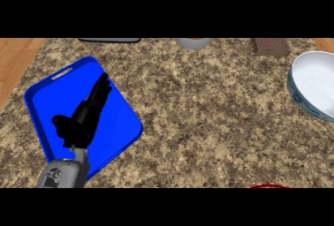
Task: Pick the squash from the placemat and place it in the bowl
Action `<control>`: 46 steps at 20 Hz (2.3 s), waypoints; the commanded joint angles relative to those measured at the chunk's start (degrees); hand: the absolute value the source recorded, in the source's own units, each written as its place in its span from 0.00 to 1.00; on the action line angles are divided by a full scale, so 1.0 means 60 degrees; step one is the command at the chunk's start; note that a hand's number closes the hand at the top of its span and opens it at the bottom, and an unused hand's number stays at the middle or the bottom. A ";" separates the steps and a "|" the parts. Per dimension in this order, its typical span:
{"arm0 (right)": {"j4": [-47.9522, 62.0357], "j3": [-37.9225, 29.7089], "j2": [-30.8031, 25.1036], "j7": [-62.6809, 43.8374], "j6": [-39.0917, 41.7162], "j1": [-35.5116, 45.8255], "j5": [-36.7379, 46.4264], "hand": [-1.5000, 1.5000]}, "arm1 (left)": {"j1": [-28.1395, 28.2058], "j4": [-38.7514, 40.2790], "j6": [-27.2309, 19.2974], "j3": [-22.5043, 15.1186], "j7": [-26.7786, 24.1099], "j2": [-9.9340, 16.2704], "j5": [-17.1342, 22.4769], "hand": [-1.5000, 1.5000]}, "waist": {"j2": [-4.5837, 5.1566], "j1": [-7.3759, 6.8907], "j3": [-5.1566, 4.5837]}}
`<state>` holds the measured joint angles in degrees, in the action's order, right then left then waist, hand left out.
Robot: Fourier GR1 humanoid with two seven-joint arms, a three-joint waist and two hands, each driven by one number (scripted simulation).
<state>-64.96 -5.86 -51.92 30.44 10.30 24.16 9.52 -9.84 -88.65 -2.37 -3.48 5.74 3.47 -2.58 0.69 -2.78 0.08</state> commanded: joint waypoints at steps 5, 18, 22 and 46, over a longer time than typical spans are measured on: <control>0.4586 0.0746 0.0960 0.1725 -0.1169 0.2290 0.2057 1.00 | -0.0226 0.0239 -0.0156 -0.0220 0.0005 -0.0338 -0.0163 0.50 | 0.0063 -0.0096 0.0013; 0.8054 0.0773 0.0819 0.4428 0.1836 0.3329 0.2131 0.00 | -0.0093 -0.0047 -0.0109 -0.0205 0.0160 -0.0182 -0.0249 0.50 | 0.0086 -0.0077 0.0037; 0.8174 -0.0059 0.0573 0.4501 0.2668 0.3906 0.1139 0.00 | -0.0111 0.0314 -0.0076 0.0114 -0.0363 -0.0116 -0.0087 0.50 | 0.0070 0.0024 0.0027; 0.8700 -0.1143 -0.0873 0.3020 0.6660 0.3371 -0.0684 0.00 | -0.0087 0.0136 -0.0128 0.0054 -0.0049 -0.0204 -0.0114 0.50 | 0.0139 0.0169 0.0097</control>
<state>-12.40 -12.81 -55.73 39.22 36.07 46.73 5.96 -10.60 -88.62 -3.03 -3.19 5.79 2.55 -3.32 1.39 -2.26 0.59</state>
